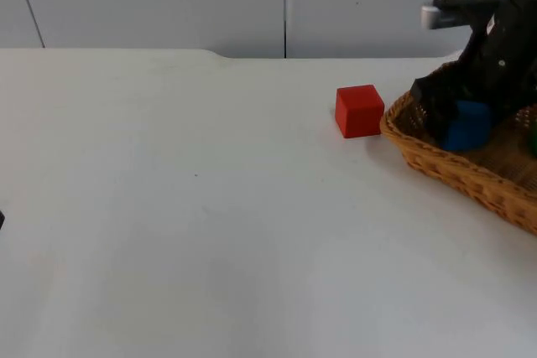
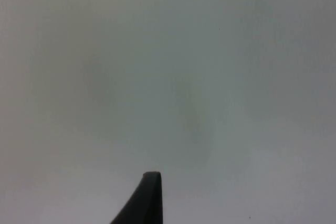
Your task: Place all geometric objects except the red cube into the basket.
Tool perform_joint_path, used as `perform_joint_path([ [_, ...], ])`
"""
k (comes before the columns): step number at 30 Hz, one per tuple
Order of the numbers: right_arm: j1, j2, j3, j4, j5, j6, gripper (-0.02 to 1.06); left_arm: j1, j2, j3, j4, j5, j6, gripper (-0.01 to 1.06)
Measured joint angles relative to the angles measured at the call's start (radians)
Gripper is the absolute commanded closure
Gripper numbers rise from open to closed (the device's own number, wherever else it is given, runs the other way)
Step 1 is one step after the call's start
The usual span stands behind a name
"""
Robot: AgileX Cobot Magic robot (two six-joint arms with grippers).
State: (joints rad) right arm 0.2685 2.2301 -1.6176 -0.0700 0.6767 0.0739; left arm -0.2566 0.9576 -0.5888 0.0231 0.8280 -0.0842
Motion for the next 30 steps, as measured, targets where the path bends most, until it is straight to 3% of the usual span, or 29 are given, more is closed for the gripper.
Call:
perform_joint_path([
  [1,0.000,0.000,0.000,0.000,0.000,0.000,0.03,0.000,0.000,0.000,0.000,0.000,0.000,0.00],
  [2,0.000,-0.002,0.000,0.003,0.002,0.000,-0.01,0.000,0.000,0.000,0.000,0.000,0.000,0.00],
  [6,0.000,-0.029,0.000,0.007,0.011,0.000,-0.01,0.000,0.000,0.000,0.000,0.000,0.000,0.00],
  [20,0.000,-0.552,0.038,0.015,0.149,-0.057,-0.01,0.000,0.000,0.000,0.000,0.000,0.001,0.00],
  [30,0.000,-0.957,0.292,0.016,0.162,-0.074,-0.01,0.000,-0.017,-0.037,0.000,0.012,0.001,0.00],
])
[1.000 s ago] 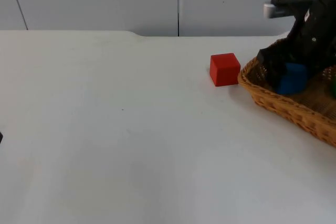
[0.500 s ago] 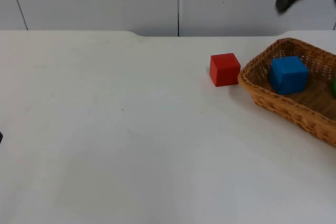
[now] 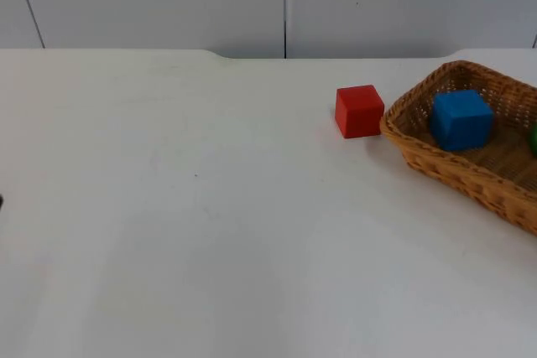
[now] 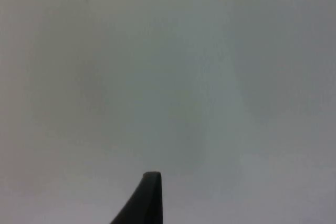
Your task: Place all geometric objects except the red cube into the basket.
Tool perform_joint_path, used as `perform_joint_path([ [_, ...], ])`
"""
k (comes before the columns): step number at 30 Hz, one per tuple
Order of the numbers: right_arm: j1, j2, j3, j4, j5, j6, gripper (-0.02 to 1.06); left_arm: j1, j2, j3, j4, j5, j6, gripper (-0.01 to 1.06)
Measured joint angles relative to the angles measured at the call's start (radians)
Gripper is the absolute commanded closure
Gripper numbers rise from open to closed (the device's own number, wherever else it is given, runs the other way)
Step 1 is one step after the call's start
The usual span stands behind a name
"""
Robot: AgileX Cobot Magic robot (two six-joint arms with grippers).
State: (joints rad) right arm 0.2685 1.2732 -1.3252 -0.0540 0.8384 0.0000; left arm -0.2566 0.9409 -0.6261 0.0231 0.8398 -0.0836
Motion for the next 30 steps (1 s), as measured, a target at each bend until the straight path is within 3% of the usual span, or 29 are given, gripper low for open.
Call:
perform_joint_path([
  [7,0.000,-0.286,0.192,0.002,0.004,0.000,-0.01,0.000,-0.172,-0.020,-0.023,0.002,0.027,0.00],
  [18,0.000,-0.761,0.476,0.002,0.008,0.000,-0.01,0.000,-0.626,-0.021,-0.033,0.027,0.040,0.00],
  [30,0.000,-1.143,0.647,0.002,0.182,0.000,-0.01,0.000,-0.927,-0.021,-0.023,0.182,0.040,0.00],
])
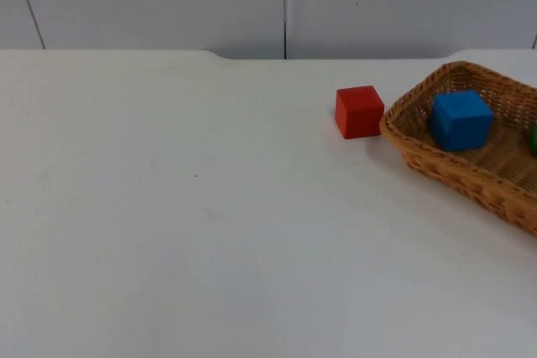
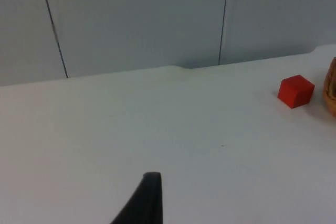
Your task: Place all geometric objects except the red cube into the basket.
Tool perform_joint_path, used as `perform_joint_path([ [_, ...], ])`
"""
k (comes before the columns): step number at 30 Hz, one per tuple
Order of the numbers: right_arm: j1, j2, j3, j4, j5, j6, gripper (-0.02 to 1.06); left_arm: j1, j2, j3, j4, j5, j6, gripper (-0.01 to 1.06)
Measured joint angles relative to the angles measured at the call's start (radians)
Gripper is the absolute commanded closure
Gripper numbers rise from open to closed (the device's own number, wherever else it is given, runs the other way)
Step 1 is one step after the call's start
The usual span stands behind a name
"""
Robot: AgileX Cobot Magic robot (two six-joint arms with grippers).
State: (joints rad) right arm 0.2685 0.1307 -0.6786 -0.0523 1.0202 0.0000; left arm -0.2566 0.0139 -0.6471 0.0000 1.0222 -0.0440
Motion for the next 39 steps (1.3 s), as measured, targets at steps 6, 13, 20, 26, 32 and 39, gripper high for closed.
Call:
perform_joint_path([
  [6,0.000,-0.117,0.017,0.007,0.030,0.000,-0.01,0.000,-0.010,0.025,0.000,0.049,0.002,0.00],
  [13,0.002,-0.128,0.049,0.017,0.063,-0.036,-0.01,0.000,-0.010,0.148,0.000,0.066,0.014,0.00],
  [20,0.002,-0.128,0.155,0.034,0.070,-0.048,-0.01,0.000,-0.010,0.148,0.000,0.064,0.018,0.00],
  [26,0.002,-0.128,0.162,0.034,0.070,-0.048,-0.01,0.000,-0.010,0.148,0.000,0.064,0.018,0.00],
  [32,0.002,-0.128,0.162,0.034,0.070,-0.048,-0.01,0.000,-0.010,0.148,0.000,0.064,0.018,0.00],
  [39,0.002,-0.128,0.162,0.034,0.068,-0.048,-0.01,0.000,-0.010,0.148,0.000,0.064,0.018,0.00],
])
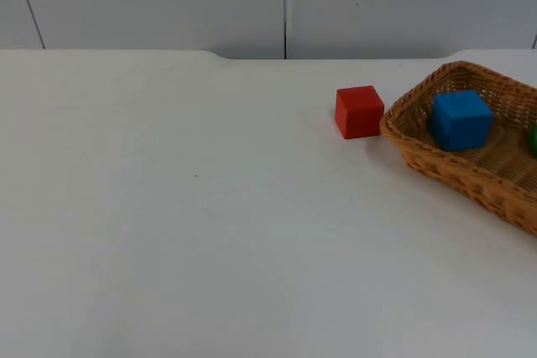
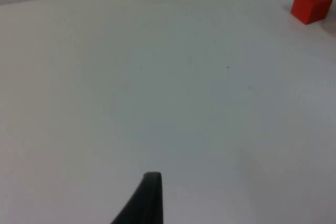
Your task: Place all geometric objects except the red cube into the basket.
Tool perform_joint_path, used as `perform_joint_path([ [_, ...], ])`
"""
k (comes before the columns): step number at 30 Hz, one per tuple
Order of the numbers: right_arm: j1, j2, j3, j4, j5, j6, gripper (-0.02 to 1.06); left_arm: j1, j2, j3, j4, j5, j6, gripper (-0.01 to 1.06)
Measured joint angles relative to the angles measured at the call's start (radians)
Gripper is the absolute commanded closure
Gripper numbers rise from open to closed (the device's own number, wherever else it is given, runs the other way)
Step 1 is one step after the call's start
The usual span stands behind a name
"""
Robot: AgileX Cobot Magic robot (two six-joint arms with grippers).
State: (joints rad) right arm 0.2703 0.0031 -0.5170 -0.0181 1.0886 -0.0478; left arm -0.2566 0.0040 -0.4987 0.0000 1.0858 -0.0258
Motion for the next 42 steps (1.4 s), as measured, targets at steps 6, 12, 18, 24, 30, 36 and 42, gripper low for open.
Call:
perform_joint_path([
  [6,0.000,0.000,0.000,0.000,-0.002,0.002,-0.01,0.000,0.000,0.000,0.000,0.000,0.000,0.00],
  [12,0.000,0.000,0.000,-0.007,-0.002,0.014,-0.01,0.000,0.000,0.000,-0.006,0.000,0.000,0.00],
  [18,0.000,0.000,0.000,-0.002,-0.002,0.074,-0.01,0.000,0.000,0.000,-0.006,0.000,0.000,0.00],
  [24,-0.002,0.000,0.000,0.004,-0.002,0.079,-0.01,0.000,0.000,0.000,-0.006,0.000,0.000,0.00],
  [30,-0.132,0.000,0.000,0.004,-0.002,0.080,-0.01,0.000,0.000,0.000,-0.006,0.000,0.000,0.00],
  [36,-0.244,0.000,0.000,0.004,-0.004,0.081,-0.01,0.000,0.000,0.000,-0.006,0.000,0.000,0.00],
  [42,-0.251,0.000,0.000,0.004,-0.004,0.081,-0.01,0.000,0.000,0.000,-0.006,0.000,0.000,0.00],
])
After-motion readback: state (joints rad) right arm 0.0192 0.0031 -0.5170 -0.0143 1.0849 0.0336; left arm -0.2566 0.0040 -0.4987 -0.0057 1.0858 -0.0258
